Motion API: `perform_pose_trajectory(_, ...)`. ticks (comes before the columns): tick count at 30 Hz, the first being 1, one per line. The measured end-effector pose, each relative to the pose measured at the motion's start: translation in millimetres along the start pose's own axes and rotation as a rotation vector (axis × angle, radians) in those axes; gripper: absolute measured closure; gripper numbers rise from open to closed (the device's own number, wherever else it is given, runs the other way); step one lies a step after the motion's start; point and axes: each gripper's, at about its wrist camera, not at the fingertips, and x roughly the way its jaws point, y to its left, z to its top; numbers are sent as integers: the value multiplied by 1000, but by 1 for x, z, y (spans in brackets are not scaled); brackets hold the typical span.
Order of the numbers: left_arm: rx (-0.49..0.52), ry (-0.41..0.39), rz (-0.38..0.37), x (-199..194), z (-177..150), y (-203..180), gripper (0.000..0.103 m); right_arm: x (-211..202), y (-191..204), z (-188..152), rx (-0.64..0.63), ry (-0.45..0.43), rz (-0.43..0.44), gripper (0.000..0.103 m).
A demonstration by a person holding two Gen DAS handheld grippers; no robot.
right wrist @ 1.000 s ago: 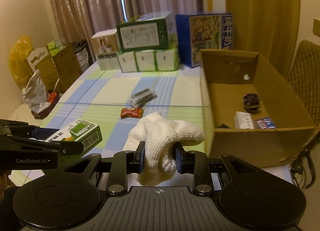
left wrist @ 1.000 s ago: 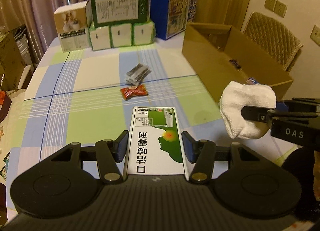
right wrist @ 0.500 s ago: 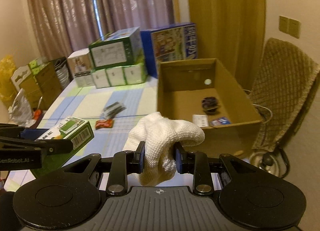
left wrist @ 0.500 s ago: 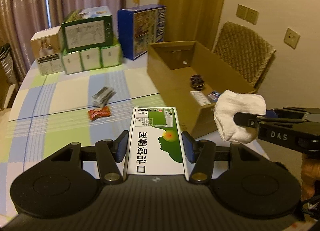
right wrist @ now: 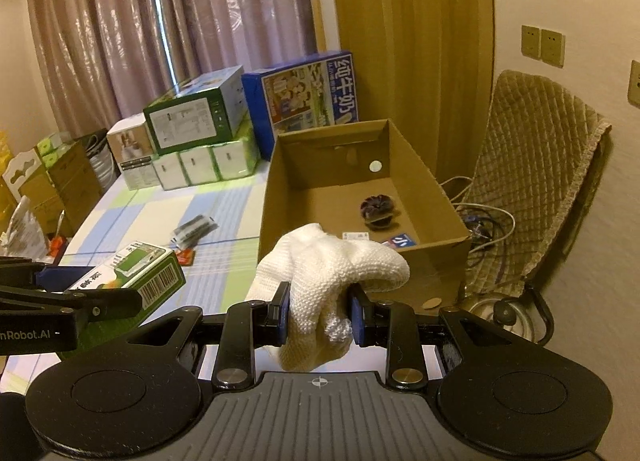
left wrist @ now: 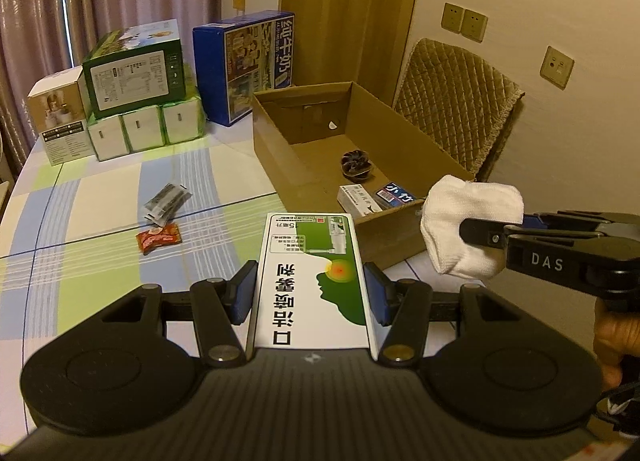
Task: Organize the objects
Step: 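Move the green-and-white box and the cloth over the cardboard box with both tools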
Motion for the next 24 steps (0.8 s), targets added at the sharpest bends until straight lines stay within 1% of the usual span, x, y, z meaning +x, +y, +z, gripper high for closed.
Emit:
perform_pose_trajectory(15, 10, 16, -14, 9, 3, -5, 52, 3, -9, 2, 9, 4, -13, 77)
perform_pose_trajectory(24, 12, 26, -35, 24, 15, -17, 52, 2, -26, 6, 17, -3, -37, 77)
